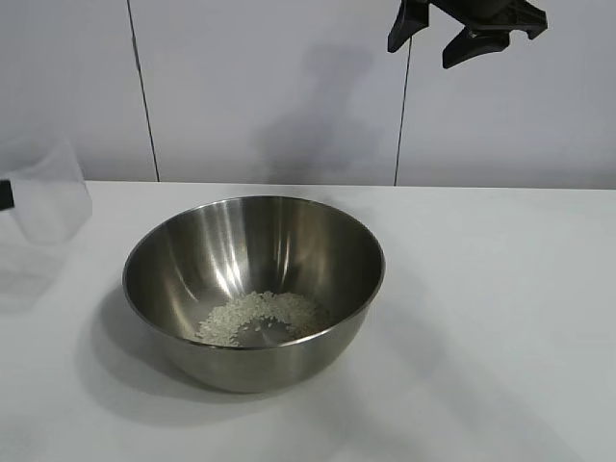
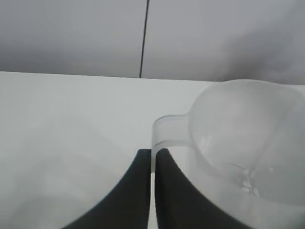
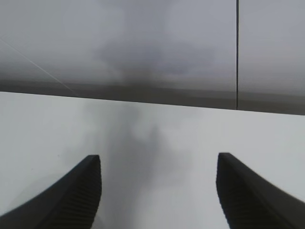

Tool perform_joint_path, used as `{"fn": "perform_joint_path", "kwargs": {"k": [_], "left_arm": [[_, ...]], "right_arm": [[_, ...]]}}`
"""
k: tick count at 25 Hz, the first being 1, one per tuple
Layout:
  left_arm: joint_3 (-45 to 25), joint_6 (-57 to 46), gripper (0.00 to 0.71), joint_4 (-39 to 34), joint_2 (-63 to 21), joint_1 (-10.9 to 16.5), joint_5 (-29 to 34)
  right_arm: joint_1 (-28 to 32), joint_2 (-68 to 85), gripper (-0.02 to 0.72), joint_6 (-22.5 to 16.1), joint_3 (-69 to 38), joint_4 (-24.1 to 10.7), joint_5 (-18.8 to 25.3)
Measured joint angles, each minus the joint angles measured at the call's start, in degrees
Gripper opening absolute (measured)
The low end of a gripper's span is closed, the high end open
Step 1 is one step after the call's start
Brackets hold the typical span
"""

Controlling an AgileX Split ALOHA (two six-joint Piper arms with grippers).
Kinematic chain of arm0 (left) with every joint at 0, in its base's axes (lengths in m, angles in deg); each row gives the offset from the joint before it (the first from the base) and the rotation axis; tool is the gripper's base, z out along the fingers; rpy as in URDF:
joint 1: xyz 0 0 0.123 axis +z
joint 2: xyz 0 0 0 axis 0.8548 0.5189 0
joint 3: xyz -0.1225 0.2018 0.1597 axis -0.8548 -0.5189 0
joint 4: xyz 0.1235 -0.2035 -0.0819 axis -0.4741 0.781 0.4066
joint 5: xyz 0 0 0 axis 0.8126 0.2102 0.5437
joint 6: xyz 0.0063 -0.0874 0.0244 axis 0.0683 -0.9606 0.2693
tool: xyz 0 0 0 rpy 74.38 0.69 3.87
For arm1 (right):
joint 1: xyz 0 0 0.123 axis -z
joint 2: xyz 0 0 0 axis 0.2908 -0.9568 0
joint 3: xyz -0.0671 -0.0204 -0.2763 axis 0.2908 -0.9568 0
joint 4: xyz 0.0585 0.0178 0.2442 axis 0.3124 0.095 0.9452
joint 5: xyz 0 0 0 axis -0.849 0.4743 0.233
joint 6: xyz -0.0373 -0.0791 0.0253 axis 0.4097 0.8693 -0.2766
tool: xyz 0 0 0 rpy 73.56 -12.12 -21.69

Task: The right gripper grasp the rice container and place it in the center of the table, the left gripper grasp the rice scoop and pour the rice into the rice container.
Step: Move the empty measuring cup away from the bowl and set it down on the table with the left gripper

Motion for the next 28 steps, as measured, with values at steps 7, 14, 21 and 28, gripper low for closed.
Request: {"fn": "perform_joint_path", "kwargs": {"k": [7, 14, 21, 28], "left_arm": [[-0.2, 4.0, 0.009, -0.5, 11.3, 0.0, -1.6], [-0.3, 6.5, 0.023, -0.5, 11.4, 0.0, -2.0], [-1.8, 6.5, 0.373, 0.0, 11.4, 0.0, -2.7], [-8.0, 6.5, 0.458, 2.7, 4.0, 0.0, -2.8]], "right_arm": [[0.0, 0.0, 0.473, -0.2, 0.0, 0.3, 15.4], [0.0, 0.0, 0.473, -0.2, 0.0, 0.3, 31.4], [0.0, 0.0, 0.473, -0.4, 0.0, 0.3, 31.6], [0.0, 0.0, 0.473, -1.9, 0.0, 2.1, 31.0]]}}
